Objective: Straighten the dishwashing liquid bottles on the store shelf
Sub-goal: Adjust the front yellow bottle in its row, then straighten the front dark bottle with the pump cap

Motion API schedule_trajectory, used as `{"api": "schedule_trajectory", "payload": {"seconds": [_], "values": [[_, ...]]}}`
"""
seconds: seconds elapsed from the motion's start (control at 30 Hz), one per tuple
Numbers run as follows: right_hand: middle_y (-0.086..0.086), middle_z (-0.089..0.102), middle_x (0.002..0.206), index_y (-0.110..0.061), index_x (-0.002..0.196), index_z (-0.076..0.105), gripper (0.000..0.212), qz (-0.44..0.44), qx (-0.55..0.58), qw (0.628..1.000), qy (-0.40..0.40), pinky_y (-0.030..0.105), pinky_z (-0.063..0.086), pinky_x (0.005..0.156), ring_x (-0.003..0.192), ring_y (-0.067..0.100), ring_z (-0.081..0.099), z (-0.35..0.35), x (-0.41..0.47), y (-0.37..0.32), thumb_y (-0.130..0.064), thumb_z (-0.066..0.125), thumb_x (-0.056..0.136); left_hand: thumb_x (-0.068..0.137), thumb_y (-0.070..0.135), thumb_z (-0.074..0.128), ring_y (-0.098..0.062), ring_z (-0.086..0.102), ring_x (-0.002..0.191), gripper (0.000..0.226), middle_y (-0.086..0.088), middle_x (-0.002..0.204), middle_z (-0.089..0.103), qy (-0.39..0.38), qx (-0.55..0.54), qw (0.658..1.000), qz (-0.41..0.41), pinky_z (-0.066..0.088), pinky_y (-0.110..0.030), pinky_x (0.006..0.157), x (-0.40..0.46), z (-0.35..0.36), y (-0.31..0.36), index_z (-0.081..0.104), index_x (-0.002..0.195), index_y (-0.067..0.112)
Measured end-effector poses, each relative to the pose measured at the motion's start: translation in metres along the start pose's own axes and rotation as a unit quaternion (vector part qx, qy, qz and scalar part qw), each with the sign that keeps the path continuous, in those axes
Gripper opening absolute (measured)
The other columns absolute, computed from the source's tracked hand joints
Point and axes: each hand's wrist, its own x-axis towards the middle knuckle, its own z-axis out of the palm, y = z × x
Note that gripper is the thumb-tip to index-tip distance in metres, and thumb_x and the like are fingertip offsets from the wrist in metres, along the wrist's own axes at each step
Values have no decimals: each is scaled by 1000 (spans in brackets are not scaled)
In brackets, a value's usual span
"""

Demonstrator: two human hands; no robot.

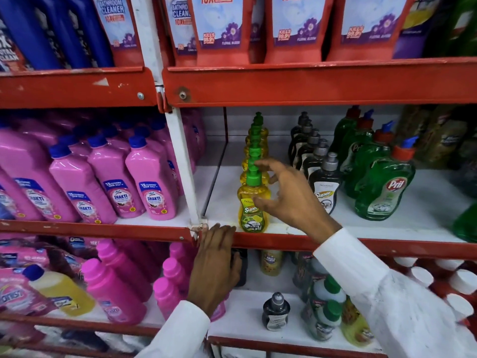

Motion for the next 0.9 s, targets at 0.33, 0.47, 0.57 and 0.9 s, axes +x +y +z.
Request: {"api": "schedule_trajectory", "payload": {"seconds": [0.33,0.47,0.57,0.9], "values": [[-15,63,98,-28,100,71,30,28,33,998,40,13,48,78,80,-4,57,68,-101,55,-13,77,75,75,33,65,-40,36,132,75,-21,133,47,11,44,999,-14,26,-58,117,18,-9,-2,41,138,3],[4,68,117,-17,119,66,42,121,-39,985,-120,30,50,92,108,23,61,114,-114,91,-26,67,77,71,40,66,-42,34,132,83,-21,134,43,-5,68,998,-17,21,-57,120,14,-6,4,37,139,3],[6,69,121,-22,120,66,45,146,-66,968,-192,36,54,92,113,27,61,138,-113,100,-26,61,75,69,39,66,-42,32,133,86,-21,135,41,-12,82,996,-14,18,-56,122,13,-7,3,34,141,3],[0,75,100,-21,102,71,38,153,-43,971,-178,27,57,82,92,19,71,126,-112,94,-17,74,65,69,38,70,-40,27,139,92,-19,141,39,-26,86,996,-12,21,-56,121,10,-9,1,29,145,6]]}}
